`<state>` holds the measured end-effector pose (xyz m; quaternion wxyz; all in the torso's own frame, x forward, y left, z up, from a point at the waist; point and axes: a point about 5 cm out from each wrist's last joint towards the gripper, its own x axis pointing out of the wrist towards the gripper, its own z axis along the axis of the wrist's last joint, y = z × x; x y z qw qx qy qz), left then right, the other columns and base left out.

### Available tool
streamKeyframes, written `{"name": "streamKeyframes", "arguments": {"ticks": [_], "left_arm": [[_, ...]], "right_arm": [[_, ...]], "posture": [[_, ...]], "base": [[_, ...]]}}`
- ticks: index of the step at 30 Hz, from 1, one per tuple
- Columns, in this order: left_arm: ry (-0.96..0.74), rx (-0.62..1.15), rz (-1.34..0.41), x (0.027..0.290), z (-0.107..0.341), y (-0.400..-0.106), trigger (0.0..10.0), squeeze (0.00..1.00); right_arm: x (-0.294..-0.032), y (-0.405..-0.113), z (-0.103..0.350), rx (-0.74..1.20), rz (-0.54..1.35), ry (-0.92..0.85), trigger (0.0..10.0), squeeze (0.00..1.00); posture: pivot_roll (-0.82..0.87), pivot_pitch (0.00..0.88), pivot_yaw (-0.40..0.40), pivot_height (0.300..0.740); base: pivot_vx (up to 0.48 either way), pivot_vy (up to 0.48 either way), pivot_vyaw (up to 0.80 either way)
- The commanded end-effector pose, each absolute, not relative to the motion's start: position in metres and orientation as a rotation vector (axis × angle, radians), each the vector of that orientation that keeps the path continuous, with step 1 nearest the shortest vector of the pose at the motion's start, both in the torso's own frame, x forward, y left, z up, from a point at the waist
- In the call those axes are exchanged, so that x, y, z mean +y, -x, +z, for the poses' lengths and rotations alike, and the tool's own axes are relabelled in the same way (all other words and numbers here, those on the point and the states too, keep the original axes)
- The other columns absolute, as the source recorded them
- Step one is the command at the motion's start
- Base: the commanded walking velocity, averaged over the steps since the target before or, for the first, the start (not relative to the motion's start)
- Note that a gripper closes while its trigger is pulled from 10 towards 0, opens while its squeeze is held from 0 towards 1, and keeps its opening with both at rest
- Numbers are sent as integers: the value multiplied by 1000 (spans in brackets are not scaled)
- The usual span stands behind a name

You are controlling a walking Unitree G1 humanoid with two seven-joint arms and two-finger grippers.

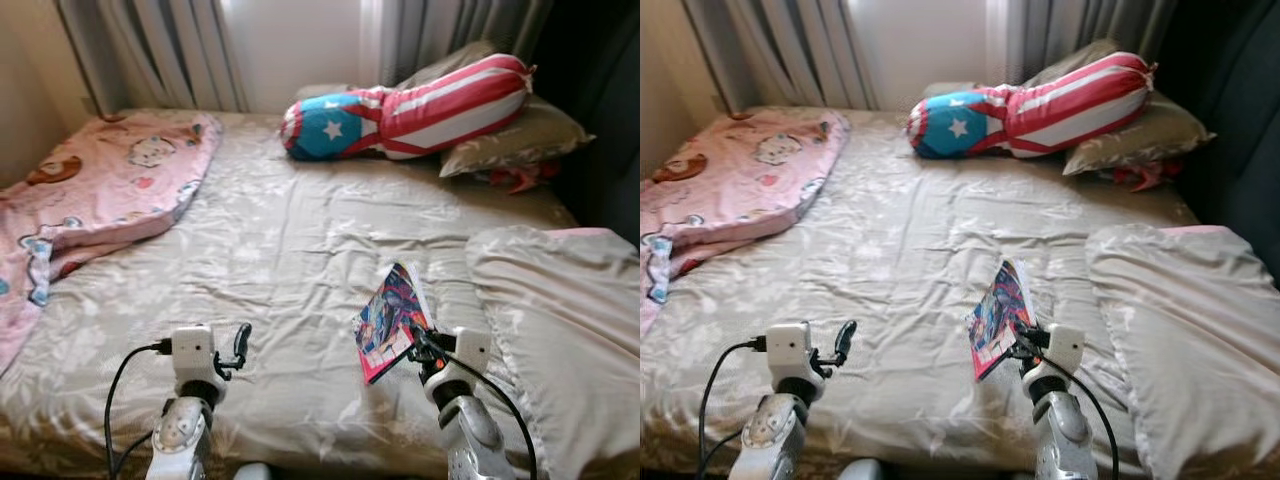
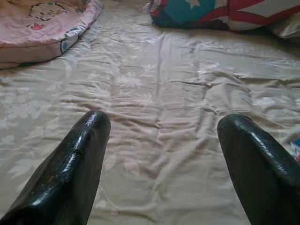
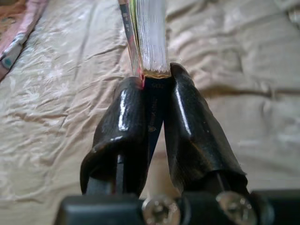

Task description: Clean up the room

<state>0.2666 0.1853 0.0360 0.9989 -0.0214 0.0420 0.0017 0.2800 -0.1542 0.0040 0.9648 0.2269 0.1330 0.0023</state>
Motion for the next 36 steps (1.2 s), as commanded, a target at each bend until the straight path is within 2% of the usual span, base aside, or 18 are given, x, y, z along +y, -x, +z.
{"name": "streamKeyframes", "arguments": {"ticks": [1,2,7,9,19,22,29,36], "left_arm": [[28,81,-12,186,39,-267,10000,0],[26,81,-12,187,40,-266,10000,0],[-6,93,-17,195,40,-255,10000,0],[-16,96,-13,200,41,-249,10000,0],[-65,133,-36,211,43,-226,10000,0],[-92,160,-45,217,46,-211,10000,0],[-113,212,-49,223,49,-190,10000,0],[-123,234,-69,222,52,-187,10000,0]], "right_arm": [[-153,-289,12,241,22,-469,10000,0],[-152,-290,12,244,37,-464,10000,0],[-146,-301,17,204,46,-878,10000,0],[-146,-304,18,199,69,-949,10000,0],[-160,-291,-7,361,-108,-1010,10000,0],[-170,-279,-20,418,-280,-1058,10000,0],[-174,-268,-31,449,-439,-1137,10000,0],[-188,-264,-33,448,-522,-1153,10000,0]], "posture": [[23,0,-12,645],[23,0,-12,645],[67,19,8,645],[78,31,15,645],[140,95,43,645],[174,121,51,645],[193,169,74,645],[193,188,82,645]], "base": [[0,0,0],[0,0,0],[0,0,0],[0,0,0],[0,0,0],[0,0,0],[0,0,0],[0,0,0]]}}
